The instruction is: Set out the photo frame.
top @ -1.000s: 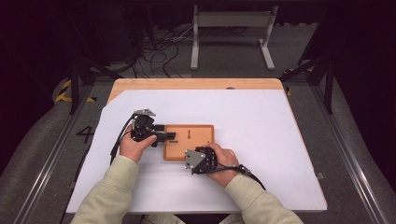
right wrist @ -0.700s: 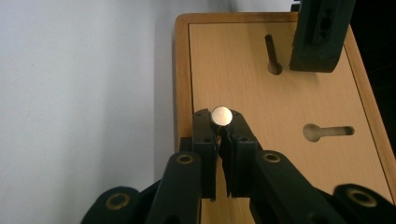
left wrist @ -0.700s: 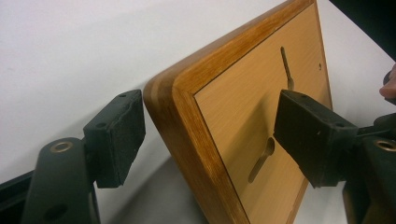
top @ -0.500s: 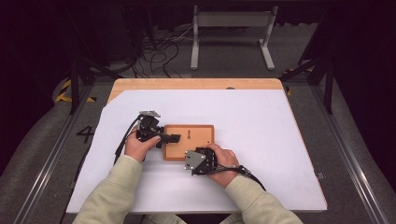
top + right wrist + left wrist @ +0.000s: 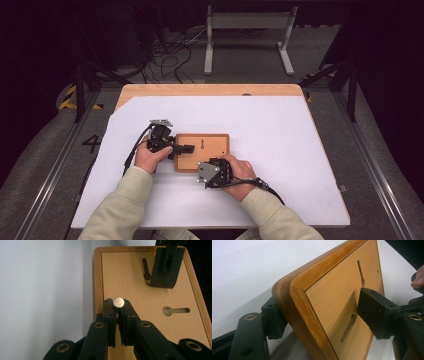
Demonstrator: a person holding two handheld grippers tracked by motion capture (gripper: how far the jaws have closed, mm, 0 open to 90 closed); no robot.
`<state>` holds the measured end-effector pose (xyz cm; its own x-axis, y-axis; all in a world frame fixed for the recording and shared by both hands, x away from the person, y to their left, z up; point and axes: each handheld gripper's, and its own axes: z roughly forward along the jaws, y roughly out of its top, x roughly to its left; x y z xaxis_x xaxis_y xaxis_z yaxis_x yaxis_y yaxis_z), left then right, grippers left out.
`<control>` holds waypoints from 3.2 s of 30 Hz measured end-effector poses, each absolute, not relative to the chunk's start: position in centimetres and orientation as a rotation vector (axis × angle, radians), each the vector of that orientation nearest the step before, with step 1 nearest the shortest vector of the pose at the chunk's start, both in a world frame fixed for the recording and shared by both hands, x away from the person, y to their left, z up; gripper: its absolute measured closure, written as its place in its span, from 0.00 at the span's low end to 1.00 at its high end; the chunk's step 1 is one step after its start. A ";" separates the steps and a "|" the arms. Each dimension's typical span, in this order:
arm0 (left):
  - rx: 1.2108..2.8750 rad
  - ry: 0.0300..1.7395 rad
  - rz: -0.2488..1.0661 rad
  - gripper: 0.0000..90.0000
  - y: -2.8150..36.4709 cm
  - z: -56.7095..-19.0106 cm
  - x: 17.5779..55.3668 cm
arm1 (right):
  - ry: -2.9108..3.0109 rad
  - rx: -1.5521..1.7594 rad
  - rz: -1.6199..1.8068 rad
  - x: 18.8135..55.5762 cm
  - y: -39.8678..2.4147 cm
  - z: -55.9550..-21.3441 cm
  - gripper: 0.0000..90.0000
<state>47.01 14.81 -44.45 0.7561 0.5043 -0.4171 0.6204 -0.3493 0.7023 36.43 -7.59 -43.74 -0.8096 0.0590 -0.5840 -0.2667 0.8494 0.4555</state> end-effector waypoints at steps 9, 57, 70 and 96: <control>2.031 0.826 -0.135 0.35 14.9 -44.0 46.5 | 2.443 -0.133 0.709 36.2 -7.4 -43.7 0.86; 2.201 0.535 0.242 0.54 15.3 -40.5 39.4 | 2.360 0.648 1.120 38.5 -24.1 -39.2 0.71; 2.200 0.478 0.220 0.58 15.4 -40.3 37.4 | 2.331 0.651 1.133 38.6 -24.7 -38.8 0.71; 2.286 0.386 0.174 0.45 15.7 -40.2 34.9 | 2.345 0.643 1.127 38.0 -24.7 -38.8 0.70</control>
